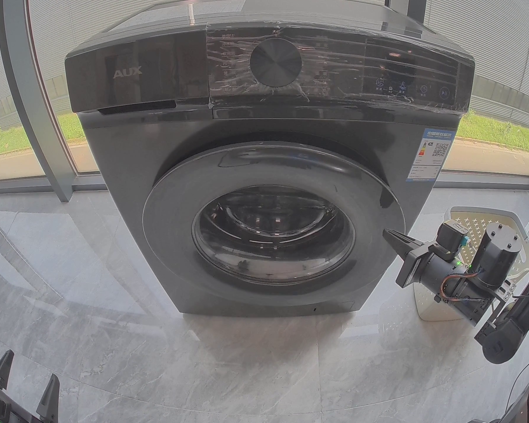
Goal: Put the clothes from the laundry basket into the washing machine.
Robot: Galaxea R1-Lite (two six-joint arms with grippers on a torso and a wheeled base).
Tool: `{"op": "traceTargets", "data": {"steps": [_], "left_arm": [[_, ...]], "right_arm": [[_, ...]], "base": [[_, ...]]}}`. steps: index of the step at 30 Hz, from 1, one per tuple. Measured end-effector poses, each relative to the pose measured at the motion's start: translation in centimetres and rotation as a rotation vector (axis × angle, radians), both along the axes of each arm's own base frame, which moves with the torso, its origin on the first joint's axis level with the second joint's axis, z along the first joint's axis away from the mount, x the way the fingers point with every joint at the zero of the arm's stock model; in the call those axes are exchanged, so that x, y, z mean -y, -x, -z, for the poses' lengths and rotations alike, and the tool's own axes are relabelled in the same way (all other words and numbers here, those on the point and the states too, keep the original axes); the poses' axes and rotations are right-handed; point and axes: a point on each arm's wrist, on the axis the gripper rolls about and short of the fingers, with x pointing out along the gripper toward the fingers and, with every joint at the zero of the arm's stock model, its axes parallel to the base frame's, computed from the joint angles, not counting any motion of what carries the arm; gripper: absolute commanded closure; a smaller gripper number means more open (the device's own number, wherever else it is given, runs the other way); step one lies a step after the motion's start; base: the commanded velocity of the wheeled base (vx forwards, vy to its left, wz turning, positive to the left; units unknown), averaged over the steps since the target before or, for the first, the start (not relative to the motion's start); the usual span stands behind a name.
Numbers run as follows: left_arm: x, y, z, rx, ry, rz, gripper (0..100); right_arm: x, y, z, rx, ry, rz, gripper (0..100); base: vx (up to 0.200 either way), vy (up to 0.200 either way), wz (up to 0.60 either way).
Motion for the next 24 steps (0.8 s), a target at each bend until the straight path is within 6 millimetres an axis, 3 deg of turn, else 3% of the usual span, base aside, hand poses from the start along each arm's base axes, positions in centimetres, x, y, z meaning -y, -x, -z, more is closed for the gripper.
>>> {"op": "traceTargets", "data": {"steps": [10, 21, 24], "left_arm": [[0.0, 0.0, 0.0, 0.0, -0.001, 0.001, 0], [0.0, 0.0, 0.0, 0.0, 0.0, 0.0, 0], [0.0, 0.0, 0.0, 0.0, 0.0, -0.001, 0]], "right_arm": [[0.1, 1.9, 1.2, -0.062, 0.04, -0.036, 100], [-0.4, 2.0, 0.6, -0.036, 0.029, -0.056, 100], [-0.7, 2.1, 0.3, -0.024, 0.022, -0.07, 100]], "base": [[0.0, 0.06, 0.0], [0.0, 0.0, 0.0], [0.2, 0.0, 0.0]]}}
